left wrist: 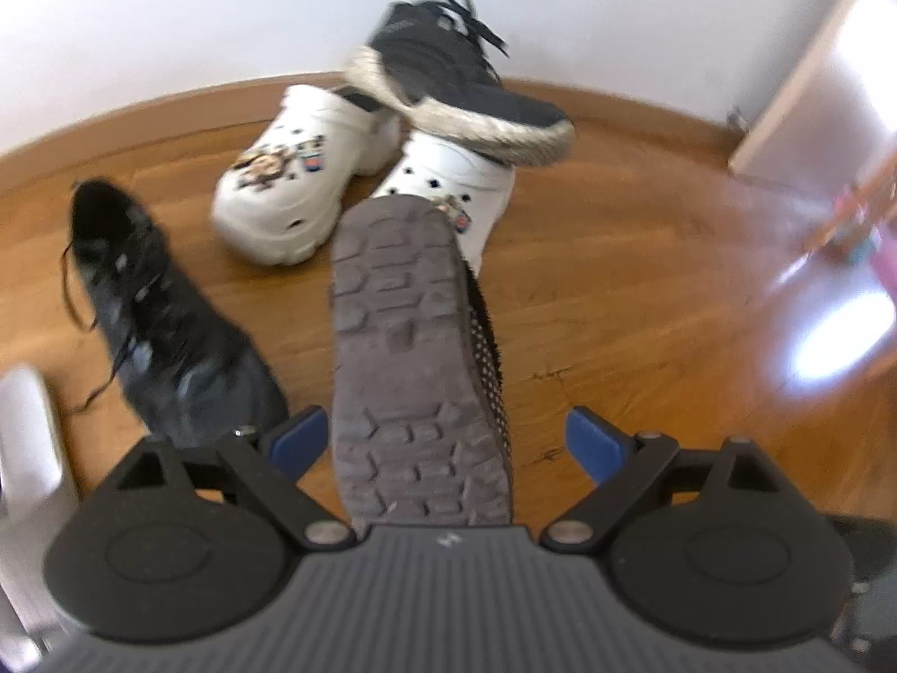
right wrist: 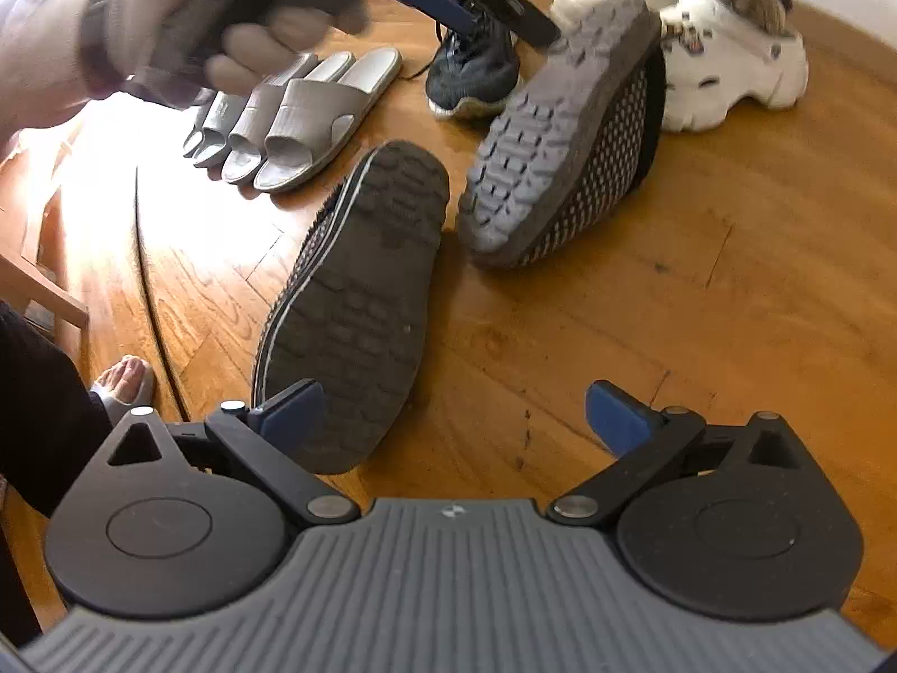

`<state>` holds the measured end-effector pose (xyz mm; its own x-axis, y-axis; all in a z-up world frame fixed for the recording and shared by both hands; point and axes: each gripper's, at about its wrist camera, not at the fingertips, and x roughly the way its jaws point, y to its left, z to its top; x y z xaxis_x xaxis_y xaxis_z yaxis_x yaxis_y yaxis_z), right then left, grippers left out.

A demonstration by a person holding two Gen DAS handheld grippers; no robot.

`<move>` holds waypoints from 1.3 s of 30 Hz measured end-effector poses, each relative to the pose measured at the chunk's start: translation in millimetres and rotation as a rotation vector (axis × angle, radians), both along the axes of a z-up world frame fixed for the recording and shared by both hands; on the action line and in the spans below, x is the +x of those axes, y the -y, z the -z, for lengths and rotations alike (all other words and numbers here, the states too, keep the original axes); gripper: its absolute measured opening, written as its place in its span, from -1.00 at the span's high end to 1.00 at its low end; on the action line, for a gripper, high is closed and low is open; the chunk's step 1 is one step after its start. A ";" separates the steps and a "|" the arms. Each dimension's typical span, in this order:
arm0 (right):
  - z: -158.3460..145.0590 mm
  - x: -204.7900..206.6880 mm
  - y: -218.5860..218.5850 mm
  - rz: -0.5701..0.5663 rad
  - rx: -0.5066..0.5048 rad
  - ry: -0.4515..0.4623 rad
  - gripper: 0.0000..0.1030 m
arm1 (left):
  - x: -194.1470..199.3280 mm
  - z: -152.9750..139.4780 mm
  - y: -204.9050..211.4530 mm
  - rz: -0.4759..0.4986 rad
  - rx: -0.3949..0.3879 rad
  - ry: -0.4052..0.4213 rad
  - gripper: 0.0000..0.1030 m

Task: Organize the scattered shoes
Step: 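Grasp the dark polka-dot slipper with the left tool, then lift the polka-dot slipper with the left tool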

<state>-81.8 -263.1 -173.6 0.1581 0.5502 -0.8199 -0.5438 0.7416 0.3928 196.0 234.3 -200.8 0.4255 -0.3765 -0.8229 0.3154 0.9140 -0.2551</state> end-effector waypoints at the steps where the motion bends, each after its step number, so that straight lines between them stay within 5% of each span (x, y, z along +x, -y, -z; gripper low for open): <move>1: 4.5 4.3 -1.0 -0.007 0.018 -0.012 -0.98 | -8.0 -2.7 -16.0 -0.027 -0.016 0.005 -0.80; 7: 29.5 31.5 -16.8 -0.063 0.107 -0.095 -0.98 | -71.0 18.4 -105.2 -0.149 -0.117 -0.074 -0.87; 16: 58.6 43.3 -4.6 -0.073 0.093 -0.145 -0.98 | -109.8 85.9 -99.5 -0.144 -0.245 -0.235 -0.85; 21: 57.4 26.3 26.7 -0.013 0.080 -0.153 -0.98 | -97.6 102.0 -80.2 -0.129 -0.155 -0.282 -0.81; 26: 54.0 7.9 43.3 0.022 0.044 -0.159 -0.98 | -88.4 105.8 -70.8 -0.144 -0.117 -0.314 -0.34; 32: 44.7 -2.2 41.6 0.034 0.034 -0.133 -0.98 | -90.0 68.5 -38.1 -0.202 -0.041 -0.268 -0.27; 34: 42.5 -3.4 40.4 0.032 0.035 -0.126 -0.98 | -92.9 62.4 -27.9 -0.167 -0.078 -0.265 -0.60; 39: 44.6 -1.5 40.3 0.047 0.014 -0.129 -0.98 | -90.7 33.5 -3.6 0.004 -0.349 -0.238 -0.67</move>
